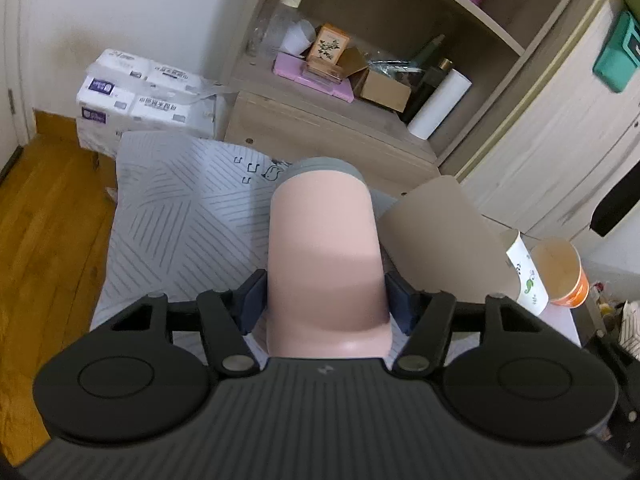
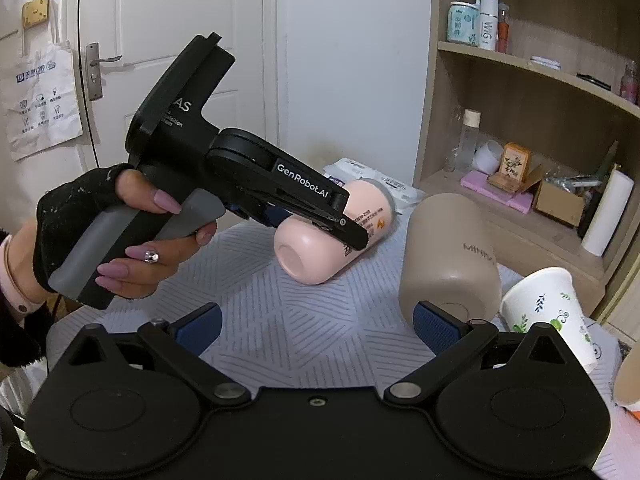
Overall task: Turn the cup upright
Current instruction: 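Move the left tool down over the pink bottle and close on its body, then lift the pink bottle with the left tool and rotate it cap-up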
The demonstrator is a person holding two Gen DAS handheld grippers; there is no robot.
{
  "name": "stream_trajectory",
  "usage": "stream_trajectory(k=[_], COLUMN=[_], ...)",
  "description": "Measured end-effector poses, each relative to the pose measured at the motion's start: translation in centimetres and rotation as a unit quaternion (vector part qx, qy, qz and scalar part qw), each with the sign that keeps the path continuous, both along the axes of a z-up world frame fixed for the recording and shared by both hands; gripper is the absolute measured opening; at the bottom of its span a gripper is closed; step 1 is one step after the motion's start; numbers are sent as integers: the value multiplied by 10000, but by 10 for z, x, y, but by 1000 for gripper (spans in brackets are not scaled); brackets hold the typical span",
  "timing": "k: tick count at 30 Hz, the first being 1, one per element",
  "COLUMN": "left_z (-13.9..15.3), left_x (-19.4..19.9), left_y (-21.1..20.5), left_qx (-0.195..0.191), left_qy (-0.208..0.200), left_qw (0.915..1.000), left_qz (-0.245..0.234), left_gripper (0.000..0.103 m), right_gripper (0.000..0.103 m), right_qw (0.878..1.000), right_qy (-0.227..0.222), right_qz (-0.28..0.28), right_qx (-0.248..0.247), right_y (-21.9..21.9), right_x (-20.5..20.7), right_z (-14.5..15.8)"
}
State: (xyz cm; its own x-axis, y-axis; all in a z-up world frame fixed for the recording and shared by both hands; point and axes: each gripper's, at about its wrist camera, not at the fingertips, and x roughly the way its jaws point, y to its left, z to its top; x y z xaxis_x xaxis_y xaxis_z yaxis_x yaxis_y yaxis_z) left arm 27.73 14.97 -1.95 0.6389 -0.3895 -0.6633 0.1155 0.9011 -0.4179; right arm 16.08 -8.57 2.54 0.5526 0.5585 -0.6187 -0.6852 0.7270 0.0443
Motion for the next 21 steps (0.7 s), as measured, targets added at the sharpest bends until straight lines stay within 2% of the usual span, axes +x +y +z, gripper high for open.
stream_trajectory(k=[9, 12, 15, 18, 21], left_z=[5, 8, 15, 24, 27], left_x=[-21, -32, -39, -54, -70], left_y=[-2, -1, -1, -8, -15], left_qx=[83, -42, -372, -229, -268], left_qy=[272, 480, 780, 795, 930], left_qw=[9995, 9987, 9962, 9966, 9953], left_qz=[140, 175, 59, 54, 4], left_gripper=[61, 61, 61, 61, 61], right_gripper=[103, 103, 103, 103, 103], right_qw=[9995, 9989, 9981, 9971, 9946], right_qy=[279, 411, 551, 634, 832], right_qz=[74, 91, 130, 153, 254], right_qx=[152, 183, 244, 392, 573], right_y=[-6, -8, -10, -16, -25], right_x=[-3, -7, -11, -17, -24], right_z=[-3, -5, -7, -6, -9])
